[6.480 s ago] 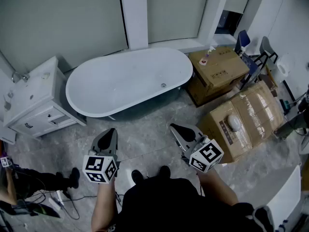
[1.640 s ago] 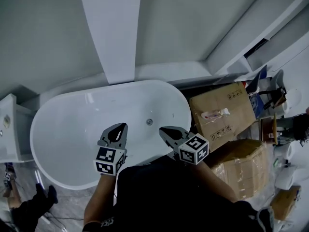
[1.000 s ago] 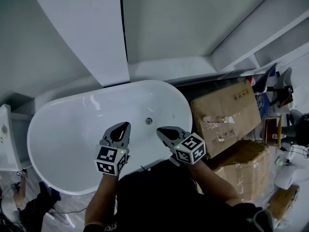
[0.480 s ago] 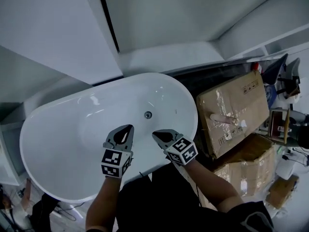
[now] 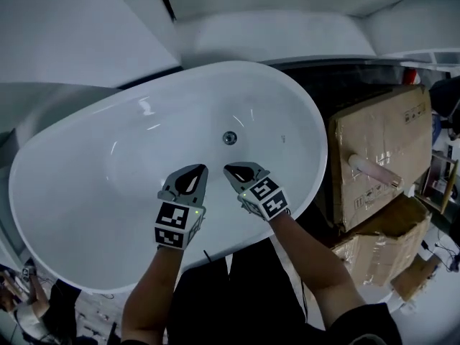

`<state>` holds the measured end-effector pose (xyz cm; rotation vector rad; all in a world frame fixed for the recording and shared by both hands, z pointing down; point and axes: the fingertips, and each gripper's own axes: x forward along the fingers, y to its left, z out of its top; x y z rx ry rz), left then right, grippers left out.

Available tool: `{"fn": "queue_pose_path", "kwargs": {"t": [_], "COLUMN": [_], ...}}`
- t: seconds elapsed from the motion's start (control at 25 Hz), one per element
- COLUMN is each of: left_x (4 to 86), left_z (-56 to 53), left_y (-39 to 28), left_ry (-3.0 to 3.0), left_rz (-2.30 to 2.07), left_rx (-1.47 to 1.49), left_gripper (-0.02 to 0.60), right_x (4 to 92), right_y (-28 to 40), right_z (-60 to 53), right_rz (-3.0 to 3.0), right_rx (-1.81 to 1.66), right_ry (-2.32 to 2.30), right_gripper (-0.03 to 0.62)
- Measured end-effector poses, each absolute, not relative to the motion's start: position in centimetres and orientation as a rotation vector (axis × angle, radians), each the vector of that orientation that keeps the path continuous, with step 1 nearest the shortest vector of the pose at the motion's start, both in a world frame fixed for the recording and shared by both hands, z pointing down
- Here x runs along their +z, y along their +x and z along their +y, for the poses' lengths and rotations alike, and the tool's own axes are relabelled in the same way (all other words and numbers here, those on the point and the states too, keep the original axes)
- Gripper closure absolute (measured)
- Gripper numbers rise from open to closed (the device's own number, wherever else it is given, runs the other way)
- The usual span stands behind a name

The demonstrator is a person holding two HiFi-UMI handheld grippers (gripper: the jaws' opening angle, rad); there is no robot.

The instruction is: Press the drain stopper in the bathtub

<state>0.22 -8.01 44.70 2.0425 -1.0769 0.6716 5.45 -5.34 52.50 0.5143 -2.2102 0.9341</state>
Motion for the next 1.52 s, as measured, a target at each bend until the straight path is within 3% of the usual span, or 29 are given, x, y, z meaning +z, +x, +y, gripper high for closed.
{"fn": "queue_pose_path", "kwargs": {"t": [0.68, 0.96, 1.52], "left_x": [68.3, 74.3, 81.7], "left_z": [-5.2, -4.1, -4.0], "left_y": [-2.1, -4.2, -5.3], "left_ry": [1.962, 1.908, 1.814], "left_rz": [-1.025, -1.056, -1.094], "left_rx": [0.751, 0.748, 0.666], "left_gripper": [0.566, 0.567, 0.568], "right_x": [79.3, 88.4, 95.7], "right_y": [7.4, 8.7, 10.5], "right_z": [-5.4, -6.0, -6.4], "right_rz": [-1.971, -1.883, -1.749], "right_rx": [0.814, 0.744, 0.595], "right_ry": [0.510, 0.540, 0.488], "right_gripper": [0.580, 0.579, 0.578]}}
